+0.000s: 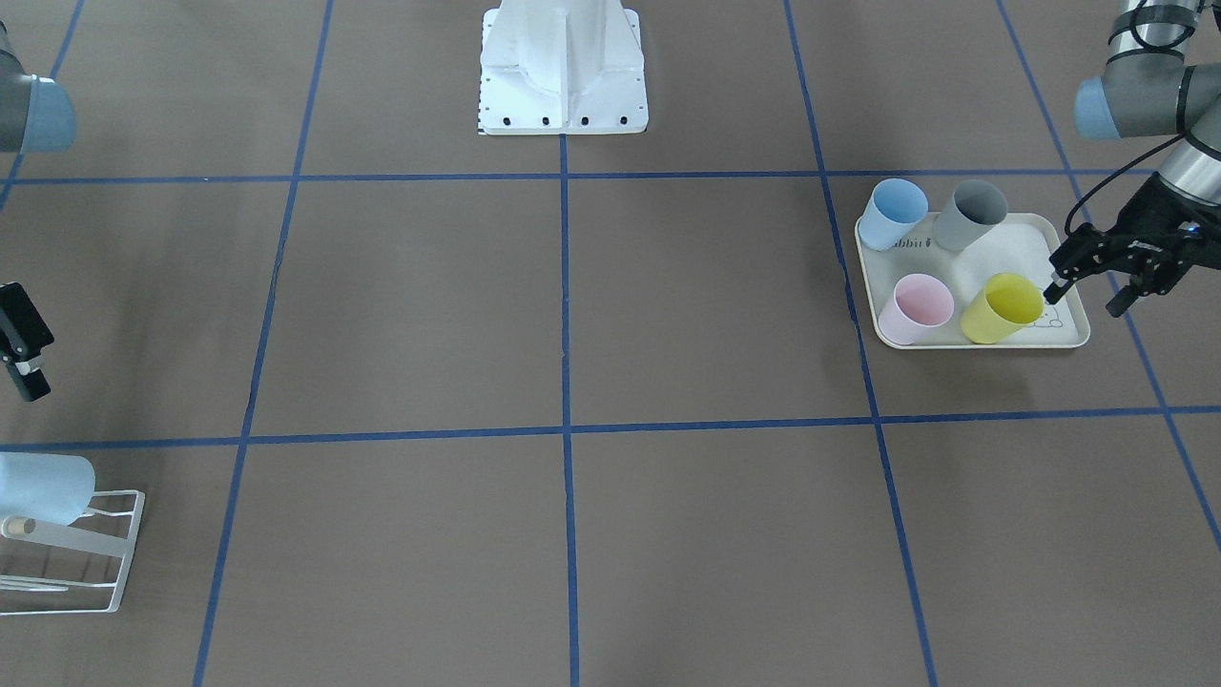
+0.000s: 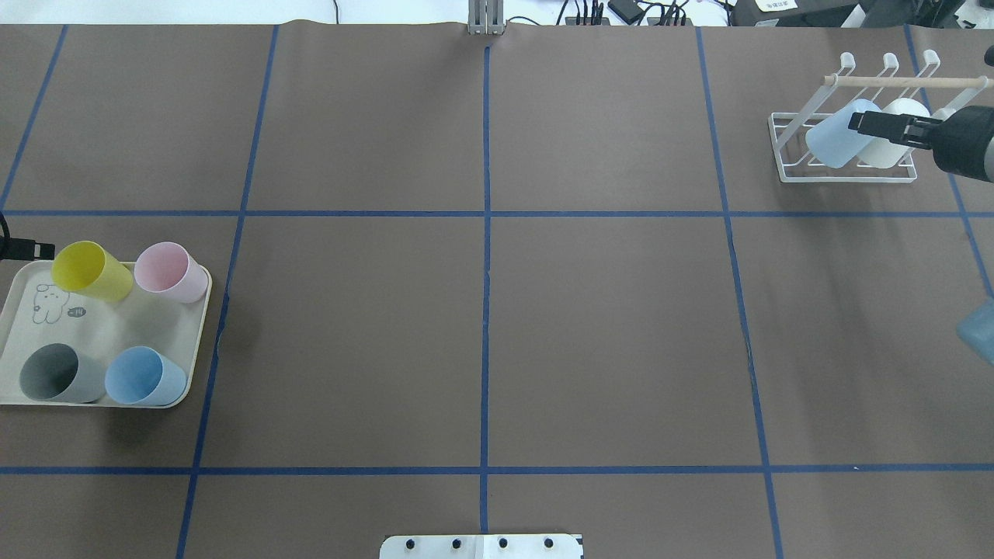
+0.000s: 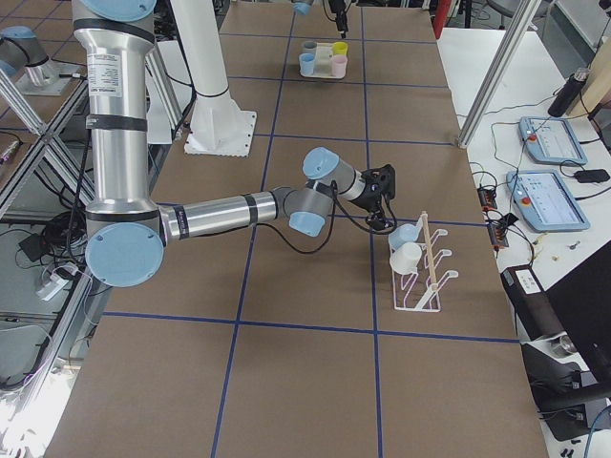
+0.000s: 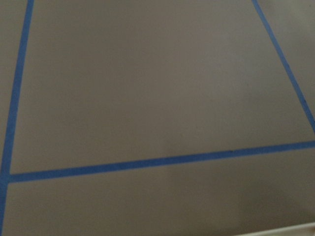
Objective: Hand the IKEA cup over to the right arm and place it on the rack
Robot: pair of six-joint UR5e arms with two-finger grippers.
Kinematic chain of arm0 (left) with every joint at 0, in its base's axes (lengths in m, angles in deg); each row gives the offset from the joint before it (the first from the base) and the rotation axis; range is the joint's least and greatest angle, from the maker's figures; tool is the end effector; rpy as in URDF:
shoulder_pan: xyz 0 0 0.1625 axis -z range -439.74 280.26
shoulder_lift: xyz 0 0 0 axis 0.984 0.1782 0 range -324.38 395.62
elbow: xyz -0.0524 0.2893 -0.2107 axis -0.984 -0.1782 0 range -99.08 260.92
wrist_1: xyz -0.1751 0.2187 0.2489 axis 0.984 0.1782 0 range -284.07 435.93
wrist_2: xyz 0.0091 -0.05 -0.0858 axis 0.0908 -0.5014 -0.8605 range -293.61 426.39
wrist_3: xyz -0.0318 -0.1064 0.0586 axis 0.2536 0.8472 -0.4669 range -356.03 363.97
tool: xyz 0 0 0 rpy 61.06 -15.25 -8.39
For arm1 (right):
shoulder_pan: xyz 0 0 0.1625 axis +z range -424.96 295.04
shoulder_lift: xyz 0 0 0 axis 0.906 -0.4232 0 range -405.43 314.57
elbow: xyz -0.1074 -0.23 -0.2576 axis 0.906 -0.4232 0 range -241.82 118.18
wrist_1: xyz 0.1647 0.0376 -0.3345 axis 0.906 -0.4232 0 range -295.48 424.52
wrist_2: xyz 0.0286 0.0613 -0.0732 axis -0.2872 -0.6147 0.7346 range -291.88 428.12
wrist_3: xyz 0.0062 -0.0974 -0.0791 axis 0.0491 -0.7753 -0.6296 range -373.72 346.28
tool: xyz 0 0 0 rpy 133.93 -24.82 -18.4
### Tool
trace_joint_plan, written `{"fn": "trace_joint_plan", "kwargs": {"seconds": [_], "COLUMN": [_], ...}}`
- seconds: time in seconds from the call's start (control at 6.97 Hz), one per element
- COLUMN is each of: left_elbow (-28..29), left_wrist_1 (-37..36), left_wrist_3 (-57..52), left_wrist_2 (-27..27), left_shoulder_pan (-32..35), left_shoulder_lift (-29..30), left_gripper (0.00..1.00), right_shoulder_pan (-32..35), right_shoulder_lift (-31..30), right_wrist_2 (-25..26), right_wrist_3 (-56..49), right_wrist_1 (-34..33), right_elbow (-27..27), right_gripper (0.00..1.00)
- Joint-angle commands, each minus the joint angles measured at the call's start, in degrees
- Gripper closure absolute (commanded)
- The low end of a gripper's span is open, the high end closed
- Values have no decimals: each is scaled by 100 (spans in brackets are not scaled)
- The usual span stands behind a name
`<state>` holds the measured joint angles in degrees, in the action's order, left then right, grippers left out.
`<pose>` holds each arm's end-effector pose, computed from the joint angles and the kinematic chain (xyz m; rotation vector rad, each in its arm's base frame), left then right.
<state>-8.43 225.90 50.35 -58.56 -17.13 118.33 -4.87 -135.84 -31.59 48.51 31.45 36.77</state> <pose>0.1496 -0.4219 0.5544 0.3613 0.9776 -0.0242 -0.1512 -0.4879 0.4361 0.6829 -0.9280 0.4047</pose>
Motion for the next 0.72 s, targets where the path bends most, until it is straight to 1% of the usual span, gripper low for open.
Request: {"fn": "trace_joint_plan", "kwargs": {"seconds": [0.0, 0.57], "left_elbow": [-153, -31], "left_wrist_1": [-460, -505], "left_wrist_3": [38, 47], "left_wrist_2": [-266, -258], "left_shoulder_pan": [-29, -117], "left_shoulder_lift": [-26, 140], "left_gripper": [2, 2], "right_shoulder_pan": [-6, -14], "right_shoulder_lift": [-3, -47], "right_wrist_2": [-13, -13], "right_wrist_3": [0, 0], "right_wrist_1": [2, 2], "right_elbow": [-7, 2], "right_gripper": [0, 0]}}
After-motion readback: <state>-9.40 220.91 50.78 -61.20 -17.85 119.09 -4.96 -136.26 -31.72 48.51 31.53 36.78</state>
